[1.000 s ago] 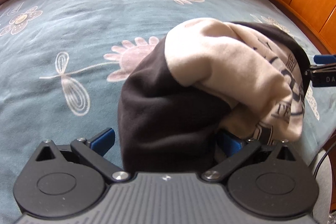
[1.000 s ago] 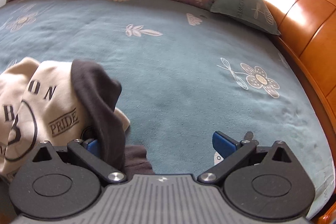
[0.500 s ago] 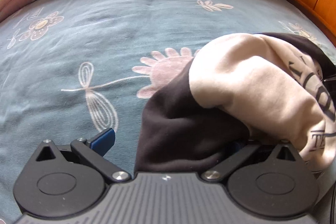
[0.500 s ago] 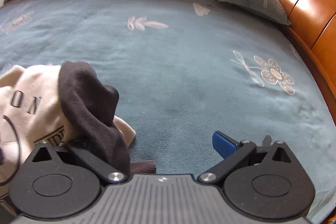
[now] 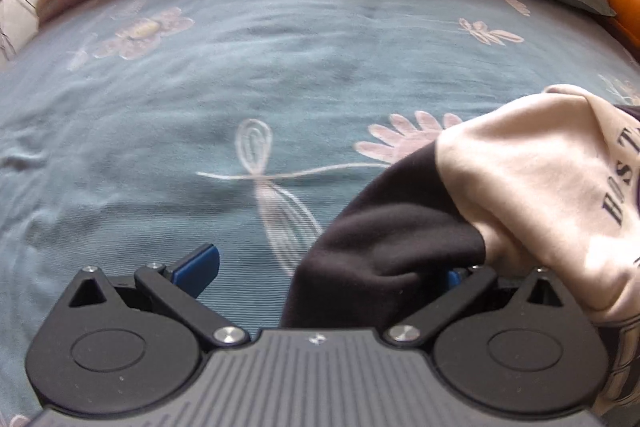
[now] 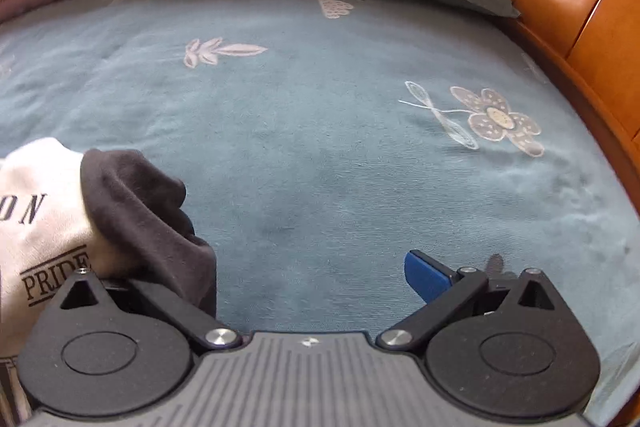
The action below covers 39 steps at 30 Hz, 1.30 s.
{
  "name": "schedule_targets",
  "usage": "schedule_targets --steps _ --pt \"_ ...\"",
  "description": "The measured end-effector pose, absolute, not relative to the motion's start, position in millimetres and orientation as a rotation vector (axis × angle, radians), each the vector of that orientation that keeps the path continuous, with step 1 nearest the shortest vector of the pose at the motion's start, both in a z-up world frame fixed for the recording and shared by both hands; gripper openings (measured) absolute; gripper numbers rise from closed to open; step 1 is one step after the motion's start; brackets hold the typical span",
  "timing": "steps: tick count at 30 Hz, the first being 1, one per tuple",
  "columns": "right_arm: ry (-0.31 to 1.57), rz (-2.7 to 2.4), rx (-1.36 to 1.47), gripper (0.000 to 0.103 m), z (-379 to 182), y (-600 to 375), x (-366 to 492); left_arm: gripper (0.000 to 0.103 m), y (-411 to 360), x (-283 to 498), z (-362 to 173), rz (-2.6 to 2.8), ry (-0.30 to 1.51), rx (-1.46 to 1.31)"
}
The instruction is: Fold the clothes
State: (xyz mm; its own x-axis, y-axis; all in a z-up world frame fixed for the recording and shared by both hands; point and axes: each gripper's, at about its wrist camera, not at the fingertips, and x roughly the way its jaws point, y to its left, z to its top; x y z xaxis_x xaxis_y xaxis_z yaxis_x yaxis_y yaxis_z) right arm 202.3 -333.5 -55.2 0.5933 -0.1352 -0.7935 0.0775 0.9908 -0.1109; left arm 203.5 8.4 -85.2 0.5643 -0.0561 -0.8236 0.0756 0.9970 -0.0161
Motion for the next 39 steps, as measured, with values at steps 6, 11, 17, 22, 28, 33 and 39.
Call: schedule_targets --steps 6,11,17,22,28,33,39 --pt "0.903 0.004 -0.170 0.102 -51.5 -324.5 206.2 0.100 2.7 207.0 -89.3 -0.225 0.959 0.091" --pt "0.884 0.049 -0.239 0.099 -47.7 -326.7 201.1 0.100 14.0 203.6 -98.2 -0.296 0.956 0.128" --pt "0.872 0.110 -0.238 0.082 -47.9 -320.5 192.6 0.095 17.0 211.5 -96.2 -0.370 0.923 0.126" --pt "0.839 0.150 -0.244 0.067 -42.0 -315.0 186.8 0.079 11.1 212.1 -94.2 -0.452 0.907 0.135" --pt "0.834 0.256 -0.244 0.014 -36.7 -301.6 180.3 0.037 15.3 207.2 -90.2 -0.485 0.908 0.049" --pt "0.816 0.277 -0.251 0.006 -25.6 -297.7 180.4 0.020 13.7 205.1 -71.0 -0.445 0.872 0.064" --pt "0.758 0.242 -0.274 0.006 0.8 -303.1 187.2 0.016 12.8 224.9 -40.4 -0.384 0.796 0.114"
